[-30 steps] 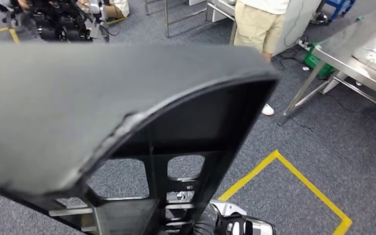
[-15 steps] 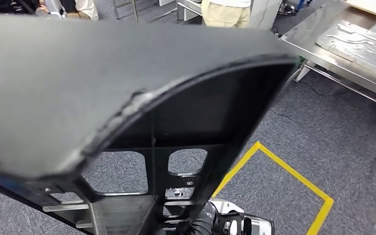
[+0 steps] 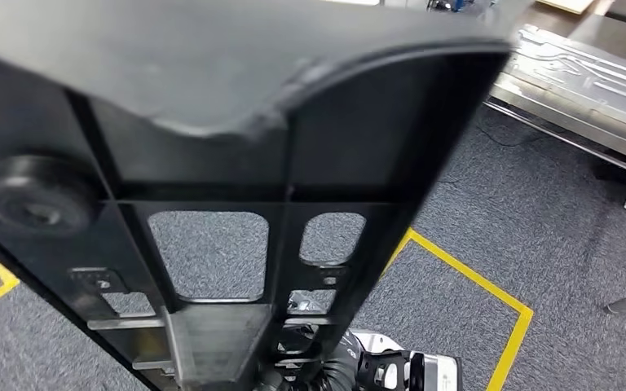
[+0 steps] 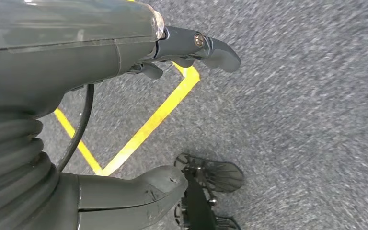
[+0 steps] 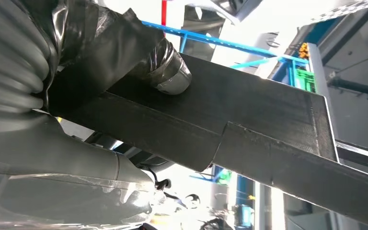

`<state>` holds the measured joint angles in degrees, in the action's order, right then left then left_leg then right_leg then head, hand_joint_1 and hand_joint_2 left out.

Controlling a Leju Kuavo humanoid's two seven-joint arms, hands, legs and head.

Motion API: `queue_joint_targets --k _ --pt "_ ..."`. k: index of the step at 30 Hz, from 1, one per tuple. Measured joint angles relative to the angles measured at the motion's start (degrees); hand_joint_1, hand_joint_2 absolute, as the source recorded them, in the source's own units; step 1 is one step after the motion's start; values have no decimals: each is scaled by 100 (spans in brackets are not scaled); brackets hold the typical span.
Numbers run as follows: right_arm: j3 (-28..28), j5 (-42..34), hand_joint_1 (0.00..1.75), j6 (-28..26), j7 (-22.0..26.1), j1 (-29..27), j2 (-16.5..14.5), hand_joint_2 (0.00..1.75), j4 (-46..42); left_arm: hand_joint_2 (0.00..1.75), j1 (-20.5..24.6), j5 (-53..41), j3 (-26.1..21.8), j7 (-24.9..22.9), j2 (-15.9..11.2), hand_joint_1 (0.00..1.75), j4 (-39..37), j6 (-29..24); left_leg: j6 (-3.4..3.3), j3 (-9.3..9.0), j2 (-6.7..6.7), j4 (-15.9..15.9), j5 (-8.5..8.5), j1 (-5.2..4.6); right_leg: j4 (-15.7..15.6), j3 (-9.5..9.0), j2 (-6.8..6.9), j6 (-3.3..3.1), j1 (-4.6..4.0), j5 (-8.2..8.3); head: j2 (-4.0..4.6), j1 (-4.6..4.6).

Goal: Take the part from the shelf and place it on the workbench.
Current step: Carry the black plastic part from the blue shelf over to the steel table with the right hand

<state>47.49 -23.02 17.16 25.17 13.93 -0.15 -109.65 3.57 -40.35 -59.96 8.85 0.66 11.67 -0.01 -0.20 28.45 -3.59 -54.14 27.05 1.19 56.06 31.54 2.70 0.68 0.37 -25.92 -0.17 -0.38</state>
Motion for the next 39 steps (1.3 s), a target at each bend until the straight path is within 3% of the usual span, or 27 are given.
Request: queue_joint_targets --k 3,5,8,9,10,11,13,15,16,18,20,23,24,25,26,29,31,34,36,39 --pt "-1 6 175 100 -49 9 0 175 -15 175 22 14 -3 -56 1 0 0 -33 122 -52 -73 -5 61 8 -59 -16 -101 -115 -26 0 -1 -2" --pt "0 30 175 117 -95 36 -3 175 -23 175 39 20 -10 -185 9 0 0 -108 170 46 48 -271 250 32 -89 -30 -186 -200 -10 27 -1 -2" --pt "1 115 175 7 -140 59 -11 175 -4 175 14 8 -37 -253 17 0 0 -262 180 629 284 -1447 827 31 -81 -21 -317 -275 -31 27 0 -3" --pt "1 172 175 -52 -136 56 -11 175 12 175 0 -9 -41 -197 17 0 0 -273 174 802 308 -1753 903 23 -76 -25 -372 -283 -46 21 -1 -3" --pt "1 242 175 -113 -124 52 -7 175 26 175 -11 -30 -42 -120 18 0 0 -262 160 875 320 -1835 846 16 -72 -36 -427 -287 -59 16 -1 -3" --pt "1 315 175 -168 -107 51 -1 175 35 175 -14 -48 -41 -43 18 0 0 -240 136 835 330 -1677 676 10 -70 -52 -481 -287 -70 9 -1 -3" --pt "1 443 175 -265 -57 50 15 175 41 175 -14 -51 -42 93 -2 0 0 -133 54 510 450 -858 193 -14 -68 -92 -579 -277 -79 -9 0 -2" --pt "1 547 175 -363 -3 35 31 175 41 175 -17 27 -61 216 -47 0 -1 65 -18 242 584 -209 -61 -47 -57 -95 -671 -235 -76 -29 0 -2" --pt "1 594 175 -414 25 14 40 175 40 175 -17 101 -89 288 -82 0 -1 186 -40 193 610 -91 -78 -64 -56 -82 -712 -205 -64 -32 0 -2" --pt "-1 672 175 -501 71 -47 65 175 28 175 -13 265 -165 450 -155 0 3 390 -70 165 536 -39 -97 -60 -63 -65 -769 -142 -53 -32 -1 -3" --pt "-2 736 175 -561 97 -105 92 175 -9 175 -16 387 -245 578 -230 0 9 487 -121 137 448 18 -129 -22 122 17 -635 -84 -66 -166 0 -1" --pt "-2 791 175 -606 106 -148 129 175 -43 175 -48 475 -346 652 -318 0 17 494 -162 120 297 35 -119 -7 1148 542 -362 1 -21 -686 -1 3" --pt "-2 797 175 -611 106 -166 145 175 -44 175 -58 492 -379 663 -347 0 19 487 -158 117 248 30 -107 -7 1450 711 -336 30 5 -777 -1 3" --pt "-2 800 175 -611 103 -185 164 175 -44 175 -61 511 -410 677 -368 0 21 481 -150 110 202 25 -92 -5 1572 790 -321 53 28 -759 0 3" --pt "-2 791 175 -604 95 -201 186 175 -45 175 -61 524 -441 695 -388 0 22 494 -135 95 159 21 -77 -1 1471 754 -301 69 48 -632 0 3" --pt "-13 669 175 -542 64 -200 254 175 -67 175 -57 531 -482 773 -412 0 22 714 -58 6 54 15 -12 -3 353 199 -94 53 56 -68 -1 3" --pt "-26 601 175 -497 60 -193 286 175 -93 175 -57 513 -490 809 -424 0 22 855 18 -25 -3 8 32 -22 -8 33 -25 -7 17 16 -1 2" --pt "-32 564 175 -473 61 -200 318 175 -120 175 -45 502 -502 840 -420 0 22 906 131 -42 -39 -22 97 -3 -25 44 -163 -121 2 17 0 2" --pt "-35 546 175 -471 63 -201 325 175 -136 175 -39 498 -508 852 -416 0 22 903 173 114 110 -391 341 20 -49 29 -238 -198 19 34 0 1" --pt "-37 527 175 -469 63 -219 337 175 -138 175 -65 476 -516 850 -409 0 22 873 180 704 291 -1559 850 17 -39 30 -356 -253 -13 22 0 -1"
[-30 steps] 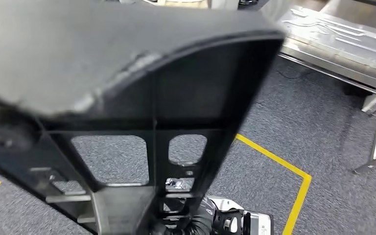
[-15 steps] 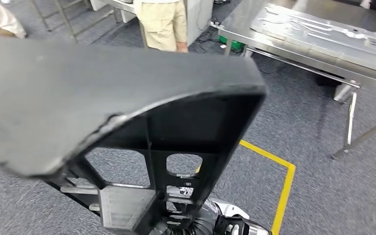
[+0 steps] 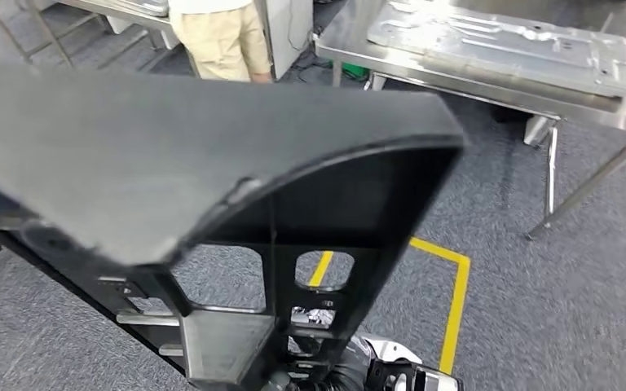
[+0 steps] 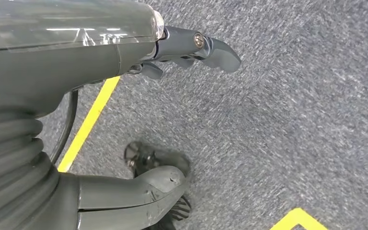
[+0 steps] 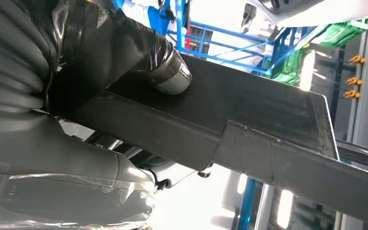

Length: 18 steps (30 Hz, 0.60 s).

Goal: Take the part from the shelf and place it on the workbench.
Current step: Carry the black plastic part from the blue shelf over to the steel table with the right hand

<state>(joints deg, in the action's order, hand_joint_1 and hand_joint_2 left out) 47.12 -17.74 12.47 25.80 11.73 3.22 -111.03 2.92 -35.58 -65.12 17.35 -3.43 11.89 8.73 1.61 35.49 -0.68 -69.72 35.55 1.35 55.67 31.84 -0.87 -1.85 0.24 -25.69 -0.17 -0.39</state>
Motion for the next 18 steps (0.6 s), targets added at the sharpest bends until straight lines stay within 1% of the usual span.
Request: queue_joint_targets --k 1,2,3,4,5,6,7,8,9,10,11,12,13,14,15,16,17,18 --pt "0 -4 175 1 -1 -9 7 175 2 175 -10 -15 -2 -6 4 0 0 -10 -7 129 15 -202 9 -3 9 -2 -52 -9 -15 -7 0 -1" --pt "-1 -10 175 2 -1 -17 11 175 4 175 -15 -31 -3 -12 9 0 0 -17 -24 151 23 -171 -105 -4 18 -10 -106 -16 -29 -14 0 0" --pt "-1 -16 175 4 -1 -20 14 175 6 175 -17 -44 -3 -16 12 0 0 -19 -53 59 42 98 -320 -8 25 -25 -162 -19 -42 -22 0 0" --pt "-2 -22 175 5 -1 -20 15 175 8 175 -17 -52 -4 -20 11 0 0 -12 -93 -107 105 511 -571 -15 28 -41 -215 -18 -47 -30 0 0" --pt "-3 -28 175 11 -1 -19 15 175 10 175 -16 -56 -5 -22 6 0 0 2 -143 -273 217 916 -754 -24 31 -52 -264 -7 -57 -39 0 1" --pt "-5 -33 175 21 -1 -19 16 175 12 175 -16 -58 -7 -25 5 0 0 17 -180 -404 310 1221 -868 -37 35 -48 -316 14 -51 -43 0 1" --pt "-7 -37 175 34 -1 -21 17 175 14 175 -16 -58 -9 -28 3 0 0 34 -210 -474 383 1386 -903 -53 38 -35 -365 44 -36 -45 0 1" --pt "-9 -42 175 48 -1 -22 18 175 15 175 -15 -59 -10 -30 3 0 0 51 -229 -496 401 1437 -889 -68 37 -18 -413 81 -23 -40 0 0" --pt "-11 -46 175 59 -1 -24 19 175 14 175 -10 -59 -10 -31 6 0 0 64 -244 -510 356 1466 -902 -66 30 -5 -466 121 -16 -31 0 -2" --pt "-14 -50 175 67 -1 -28 20 175 13 175 -1 -59 -10 -30 10 0 1 77 -265 -523 306 1498 -920 -54 42 2 -467 154 -18 -41 0 -1" --pt "-17 -54 175 71 0 -26 21 175 11 175 9 -59 -11 -28 15 0 1 87 -292 -540 253 1534 -941 -35 124 41 -400 182 -31 -103 0 0" --pt "-20 -58 175 73 1 -22 23 175 11 175 13 -59 -11 -28 20 0 1 93 -316 -556 196 1569 -959 -13 324 136 -292 210 -41 -235 0 2" --pt "-21 -61 175 73 1 -21 26 175 12 175 9 -60 -12 -27 27 0 1 100 -332 -566 136 1585 -965 -7 651 292 -157 233 -32 -422 -1 3" --pt "-22 -64 175 73 1 -19 29 175 14 175 1 -60 -13 -27 30 0 0 104 -346 -569 80 1589 -960 -7 1069 505 -50 261 -22 -629 -1 4" --pt "-23 -66 175 73 1 -24 32 175 19 175 -7 -60 -14 -28 33 0 0 107 -347 -572 20 1586 -952 -10 1464 712 2 288 -1 -781 -1 3" --pt "-25 -67 175 73 0 -30 37 175 25 175 -10 -60 -15 -28 37 0 0 109 -345 -576 -38 1582 -939 -11 1715 850 27 311 22 -832 -1 3" --pt "-26 -68 175 73 0 -34 41 175 30 175 -9 -59 -16 -27 40 0 0 111 -336 -584 -91 1574 -924 -9 1748 878 45 331 43 -764 0 3" --pt "-27 -71 175 73 -1 -36 45 175 34 175 -5 -60 -16 -27 44 0 0 115 -321 -602 -139 1566 -905 -7 1529 775 76 344 62 -591 0 3"
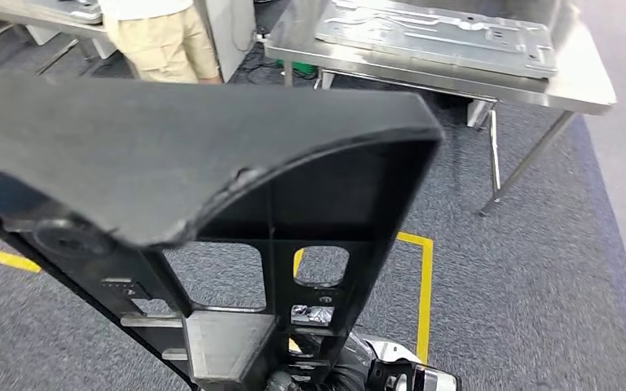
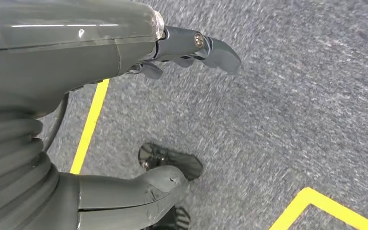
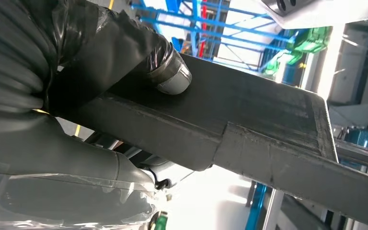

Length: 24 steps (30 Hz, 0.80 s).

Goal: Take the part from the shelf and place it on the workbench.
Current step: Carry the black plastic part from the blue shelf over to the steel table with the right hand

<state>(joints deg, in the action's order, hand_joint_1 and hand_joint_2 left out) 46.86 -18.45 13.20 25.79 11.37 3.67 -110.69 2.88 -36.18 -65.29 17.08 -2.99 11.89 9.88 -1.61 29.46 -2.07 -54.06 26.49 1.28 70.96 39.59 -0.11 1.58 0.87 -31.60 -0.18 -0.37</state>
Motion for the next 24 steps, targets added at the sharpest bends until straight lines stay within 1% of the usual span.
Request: queue_joint_targets --k 1,2,3,4,5,6,7,8,9,10,11,12,13,14,15,16,17,18,19,20,21,22,23,24 --pt "-2 -4 175 0 0 -1 4 175 1 175 5 -4 0 1 5 0 0 5 19 -27 -42 -6 22 2 -400 -204 61 3 13 224 0 1" --pt "-4 -8 175 0 0 1 7 175 1 175 8 -8 0 1 9 0 0 10 49 -56 -79 -16 49 -9 -846 -431 162 -4 8 409 0 1" --pt "-7 -11 175 0 1 1 9 175 1 175 10 -13 -1 1 11 0 0 12 84 -80 -112 -23 76 -22 -1195 -607 237 -28 -3 533 0 -1" --pt "-10 -14 175 0 2 0 11 175 1 175 12 -16 -4 0 12 0 0 12 120 -97 -145 -29 100 -37 -1401 -705 286 -59 -18 584 0 -1" --pt "-15 -17 175 0 4 -2 13 175 0 175 14 -16 -8 -1 11 0 0 11 158 -108 -183 -34 120 -49 -1468 -728 287 -93 -37 578 0 -2" --pt "-21 -19 175 0 5 -7 14 175 -1 175 22 -16 -13 -3 11 0 0 10 195 -120 -225 -34 135 -47 -1464 -717 230 -137 -43 577 0 -3" --pt "-27 -21 175 1 7 -12 15 175 -3 175 33 -18 -16 -3 11 0 0 10 231 -126 -230 -51 163 -33 -1469 -717 184 -176 -38 580 0 -3" --pt "-32 -22 175 1 8 -15 15 175 -4 175 44 -19 -17 -4 11 0 0 10 262 -106 -181 -126 230 -17 -1479 -722 139 -216 -33 585 0 -3" --pt "-36 -24 175 2 9 -16 15 175 -6 175 51 -21 -19 -4 11 0 0 11 285 -35 -98 -305 355 -3 -1491 -730 102 -258 -24 594 -1 -3" --pt "-36 -26 175 2 10 -18 15 175 -7 175 49 -24 -21 -4 10 0 0 13 300 103 11 -610 532 6 -1499 -738 68 -288 -18 598 -1 -3" --pt "-37 -27 175 2 10 -20 15 175 -6 175 41 -28 -24 -5 10 0 0 13 307 302 95 -1019 733 4 -1497 -738 28 -309 -22 595 -1 -4" --pt "-37 -28 175 3 10 -27 15 175 -3 175 29 -32 -27 -7 10 0 0 12 312 519 136 -1442 898 3 -1492 -737 -19 -324 -29 592 -1 -4" --pt "-37 -29 175 7 9 -35 15 175 2 175 19 -39 -28 -10 10 0 0 11 312 695 156 -1752 971 -1 -1484 -737 -73 -331 -38 587 -1 -4" --pt "-37 -30 175 13 8 -41 15 175 8 175 12 -48 -28 -15 10 0 0 12 304 782 165 -1856 924 -1 -1474 -740 -129 -337 -47 580 -1 -5" --pt "-37 -30 175 19 8 -45 15 175 15 175 10 -56 -28 -21 10 0 0 12 286 754 173 -1715 758 -2 -1465 -749 -184 -338 -56 572 -1 -5" --pt "-37 -30 175 23 6 -45 15 175 21 175 10 -67 -28 -30 10 0 0 13 256 625 191 -1368 517 -5 -1458 -762 -229 -337 -64 562 -1 -5" --pt "-37 -23 175 23 -1 -45 15 175 25 175 12 -80 -28 -43 8 0 0 14 212 451 223 -931 289 -14 -1453 -775 -269 -331 -67 553 0 -4" --pt "-37 -11 175 21 -13 -44 16 175 27 175 18 -91 -29 -56 7 0 0 20 170 301 255 -552 130 -29 -1447 -780 -305 -314 -76 544 0 -4" --pt "-37 4 175 20 -30 -44 17 175 31 175 26 -100 -29 -71 5 0 0 28 135 199 279 -299 45 -48 -1444 -777 -331 -291 -76 540 0 -4" --pt "-37 21 175 18 -51 -44 19 175 38 175 36 -104 -30 -84 2 0 0 39 105 155 295 -182 27 -67 -1450 -769 -353 -259 -73 542 0 -4" --pt "-37 34 175 17 -68 -44 20 175 45 175 44 -104 -31 -92 1 0 0 52 87 147 295 -157 24 -80 -1459 -763 -368 -222 -71 548 -1 -4" --pt "-37 44 175 16 -79 -45 22 175 52 175 50 -104 -31 -98 2 0 0 61 60 138 286 -136 2 -65 -1465 -762 -361 -188 -69 546 -1 -4" --pt "-39 49 175 14 -84 -42 23 175 56 175 50 -104 -31 -102 4 0 0 69 30 128 274 -109 -20 -49 -1430 -750 -311 -157 -73 512 -1 -3" --pt "-40 53 175 10 -85 -37 25 175 58 175 47 -104 -31 -105 7 0 0 75 -1 120 259 -82 -40 -31 -1296 -694 -241 -129 -76 413 -1 -2"
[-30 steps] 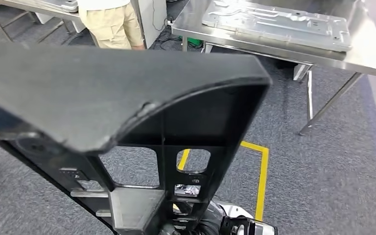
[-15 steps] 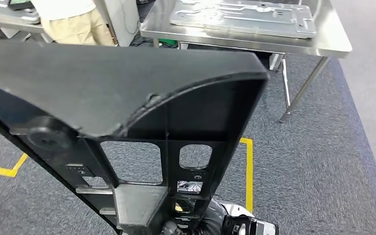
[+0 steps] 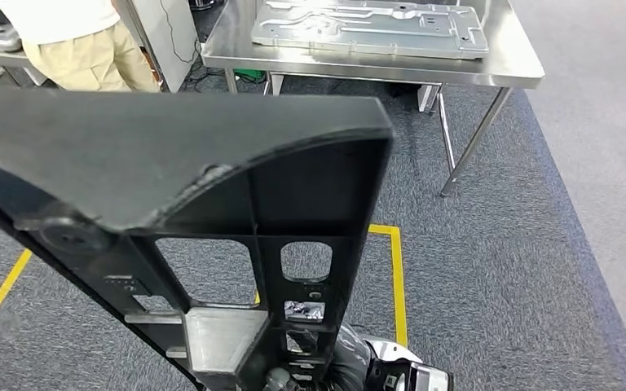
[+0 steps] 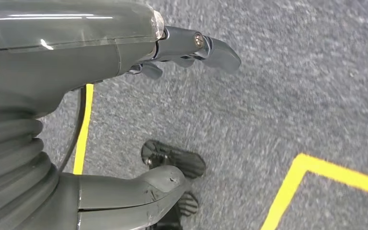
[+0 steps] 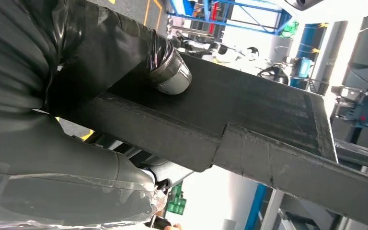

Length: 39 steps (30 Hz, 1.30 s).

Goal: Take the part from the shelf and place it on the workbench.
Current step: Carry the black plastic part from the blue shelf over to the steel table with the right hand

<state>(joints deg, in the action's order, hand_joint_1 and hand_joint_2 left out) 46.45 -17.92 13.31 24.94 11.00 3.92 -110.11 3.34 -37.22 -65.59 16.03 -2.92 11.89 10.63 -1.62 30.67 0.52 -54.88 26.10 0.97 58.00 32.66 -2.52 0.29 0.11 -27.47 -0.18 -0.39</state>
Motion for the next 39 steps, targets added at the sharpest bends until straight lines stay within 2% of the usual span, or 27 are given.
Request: queue_joint_targets --k 3,4,5,6,8,9,11,15,16,18,19,20,21,22,23,24,25,27,29,30,32,33,35,36,37,38,39 --pt "-3 2 175 -6 0 4 8 175 17 175 -21 0 -1 -5 7 0 0 24 -43 -1 -52 20 -11 13 1050 491 178 71 27 -566 0 0" --pt "-3 2 175 -6 0 0 13 175 30 175 -26 0 -1 -5 8 0 0 35 -42 1 -68 18 -3 12 1383 657 189 90 41 -680 1 1" --pt "-3 2 175 -6 0 -1 17 175 43 175 -28 0 -2 -2 9 0 0 49 -37 2 -81 13 8 13 1529 735 195 105 55 -678 1 0" --pt "-3 2 175 -6 0 -1 22 175 54 175 -29 0 -2 3 9 0 0 62 -27 -5 -89 8 26 15 1436 691 204 115 69 -561 1 1" --pt "-3 2 175 -5 2 1 30 175 63 175 -29 0 -2 24 10 0 0 91 12 -45 -99 -1 70 18 684 297 245 114 89 -158 1 1" --pt "-4 2 175 -4 3 3 31 175 63 175 -29 0 -2 36 10 0 0 100 44 -66 -101 -9 100 9 281 83 269 101 81 -30 1 1" --pt "-5 2 175 -4 8 4 33 175 63 175 -28 0 -2 60 8 0 0 111 122 -96 -108 -16 154 -8 -132 -135 287 41 61 26 0 0" --pt "-7 2 175 -4 14 2 36 175 59 175 -10 -2 -2 89 6 0 0 126 268 -118 -117 -156 284 25 -190 -246 247 -137 43 -48 0 -2" --pt "-7 2 175 -4 16 3 36 175 58 175 -7 -4 -2 92 6 0 0 129 287 -2 -112 -412 393 32 -208 -305 245 -178 50 -67 0 -3" --pt "-7 2 175 -4 16 2 37 175 63 175 -20 -7 -2 95 6 0 0 133 309 474 -103 -1251 683 34 -221 -404 244 -233 38 -140 0 -3" --pt "-7 2 175 -4 16 -2 38 175 66 175 -33 -7 -2 94 6 0 0 133 314 747 -102 -1647 771 32 -225 -454 235 -245 28 -183 0 -3" --pt "-7 2 175 -4 15 -6 38 175 68 175 -47 -7 -2 93 6 0 0 133 308 947 -101 -1861 740 29 -232 -515 219 -250 18 -230 0 -3" --pt "-7 2 175 -4 15 -9 38 175 70 175 -59 -7 -2 93 6 0 0 133 288 1039 -98 -1845 583 21 -243 -587 200 -250 7 -280 0 -3" --pt "-7 2 175 -4 15 -10 38 175 70 175 -66 -7 -2 93 6 0 0 133 247 1007 -95 -1574 307 5 -272 -685 184 -250 -9 -333 0 -3" --pt "-7 2 175 -4 15 -10 38 175 70 175 -72 -7 -2 93 5 0 0 133 180 882 -90 -1127 -24 -22 -317 -800 172 -250 -24 -385 0 -3" --pt "-7 2 175 -4 15 -10 38 175 72 175 -72 -9 -2 92 -10 0 0 131 96 727 -90 -712 -249 -51 -383 -910 168 -243 -36 -432 0 0" --pt "-7 2 175 -4 16 -8 39 175 73 175 -73 -11 -2 93 -15 0 -1 130 17 575 -93 -363 -380 -81 -450 -1000 158 -226 -41 -472 1 -2" --pt "-8 2 175 -6 18 -11 35 175 77 175 -75 -16 -3 93 -51 0 4 125 -88 399 -97 -90 -308 -128 -560 -1130 154 -166 -21 -505 1 -4" --pt "-9 2 175 -9 22 -9 31 175 73 175 -84 -17 -5 97 -75 0 9 120 -119 217 -77 63 -217 -116 -439 -1170 161 -88 -12 -415 1 -9" --pt "-13 2 175 -10 27 -7 31 175 68 175 -86 -17 -7 101 -79 0 9 120 -123 96 -67 138 -180 -88 -201 -1094 169 -54 -20 -329 1 -8" --pt "-27 3 175 -9 41 -3 32 175 59 175 -83 -20 -9 110 -80 0 9 122 -111 -148 -57 226 -90 -35 572 -607 179 12 -15 -272 1 -6" --pt "-34 4 175 -9 48 -9 35 175 59 175 -84 -26 -10 115 -77 0 9 124 -110 -247 -58 249 -26 -26 964 -282 183 41 -3 -369 1 -3" --pt "-46 5 175 -10 56 -32 44 175 61 175 -97 -46 -11 120 -67 0 8 126 -87 -457 -43 297 115 -1 1388 281 190 95 38 -839 1 -4" --pt "-53 5 175 -11 57 -44 51 175 62 175 -104 -57 -11 122 -61 0 8 127 -65 -585 -34 331 188 22 1379 457 198 122 57 -1073 1 -5" --pt "-61 5 175 -13 61 -54 58 175 62 175 -106 -65 -11 125 -56 0 7 126 -34 -722 -24 367 264 51 1214 558 208 150 76 -1171 1 -4" --pt "-68 7 175 -14 63 -64 64 175 63 175 -104 -71 -11 126 -52 0 7 126 2 -864 -18 405 343 78 922 594 226 182 97 -1046 1 -4" --pt "-73 12 175 -16 65 -76 71 175 64 175 -100 -79 -11 127 -50 0 7 123 41 -1002 -15 445 422 97 533 586 261 203 114 -641 1 -3"
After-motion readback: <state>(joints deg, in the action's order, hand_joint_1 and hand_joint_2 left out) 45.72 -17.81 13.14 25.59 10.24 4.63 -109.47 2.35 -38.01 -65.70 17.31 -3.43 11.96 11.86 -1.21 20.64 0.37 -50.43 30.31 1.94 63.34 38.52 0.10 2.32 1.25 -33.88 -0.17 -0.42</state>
